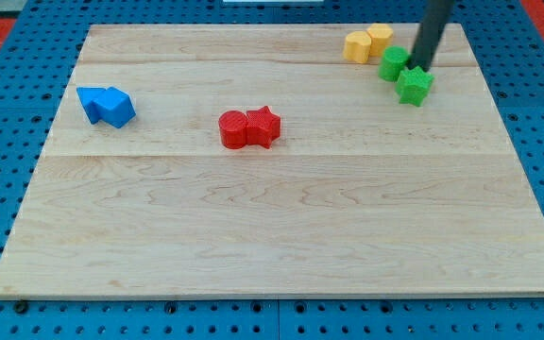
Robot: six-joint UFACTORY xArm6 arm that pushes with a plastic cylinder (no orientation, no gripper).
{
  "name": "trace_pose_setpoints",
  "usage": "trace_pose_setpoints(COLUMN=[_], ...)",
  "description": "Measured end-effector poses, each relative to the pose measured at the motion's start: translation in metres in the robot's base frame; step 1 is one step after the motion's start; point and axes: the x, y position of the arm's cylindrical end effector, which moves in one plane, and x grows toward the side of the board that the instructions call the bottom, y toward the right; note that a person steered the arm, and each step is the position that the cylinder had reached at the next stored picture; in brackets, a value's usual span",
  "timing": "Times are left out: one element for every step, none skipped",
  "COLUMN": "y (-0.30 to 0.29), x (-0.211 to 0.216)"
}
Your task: Move the green star closer to green circle
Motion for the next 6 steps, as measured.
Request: trace_pose_setpoints(y=[-0.02, 0.05, 0.123, 0.094, 0.032, -0.004], x=[-0.004, 0.04, 0.065, 0.11, 0.078, 0.028])
